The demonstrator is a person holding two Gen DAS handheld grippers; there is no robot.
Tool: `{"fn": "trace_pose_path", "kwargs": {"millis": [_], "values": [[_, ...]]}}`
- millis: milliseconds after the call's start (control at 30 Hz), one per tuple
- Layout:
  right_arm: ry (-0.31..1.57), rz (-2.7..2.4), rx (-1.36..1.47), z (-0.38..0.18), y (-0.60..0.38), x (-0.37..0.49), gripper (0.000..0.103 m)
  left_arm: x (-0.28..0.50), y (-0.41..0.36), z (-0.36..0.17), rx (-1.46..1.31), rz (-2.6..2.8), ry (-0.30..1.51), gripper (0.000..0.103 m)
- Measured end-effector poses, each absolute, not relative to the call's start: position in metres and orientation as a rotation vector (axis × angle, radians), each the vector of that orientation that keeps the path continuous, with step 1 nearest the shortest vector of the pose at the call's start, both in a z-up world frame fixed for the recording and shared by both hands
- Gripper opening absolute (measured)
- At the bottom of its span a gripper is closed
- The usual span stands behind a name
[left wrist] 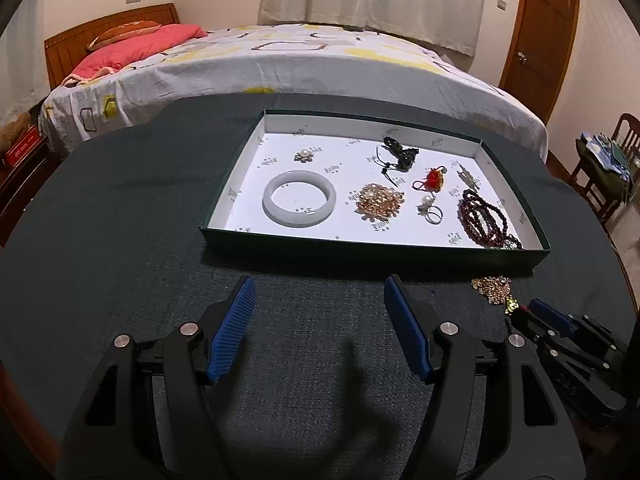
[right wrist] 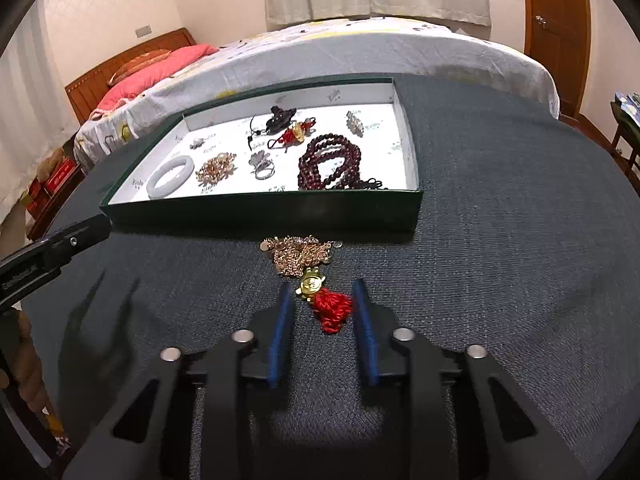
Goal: Organize jewelry
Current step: 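Lower the right gripper onto the red bead knot and close it, then grasp the gold chain necklace with the left gripper while the right holds the red beads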
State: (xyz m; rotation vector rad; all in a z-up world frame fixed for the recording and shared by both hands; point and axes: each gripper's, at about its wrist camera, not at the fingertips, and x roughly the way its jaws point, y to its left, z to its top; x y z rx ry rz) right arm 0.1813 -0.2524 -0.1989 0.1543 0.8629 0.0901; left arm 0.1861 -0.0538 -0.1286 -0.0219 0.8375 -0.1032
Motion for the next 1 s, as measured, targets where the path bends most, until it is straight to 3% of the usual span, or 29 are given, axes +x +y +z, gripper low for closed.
{"fn": "trace_pose_path", "kwargs": {"millis": [67,167,1000], "values": [[0.866,0.094,0.152,-0.199,-0.252,0.181,0.018,0.186,-0.055,-0.129,-0.02,-0.109,0.839,0.065],[0.867,0.095,0.152,-0.199,-0.253,0.18,0.014,0.186,-0.058,-0.13,-0.021,-0.115,0.841,0.065],[0.791,0.002,0.175,-0.173,-0.292,0.163,0.012,0.188,-0.114,-0.138,0.02,-0.212,0.857,0.066]]}}
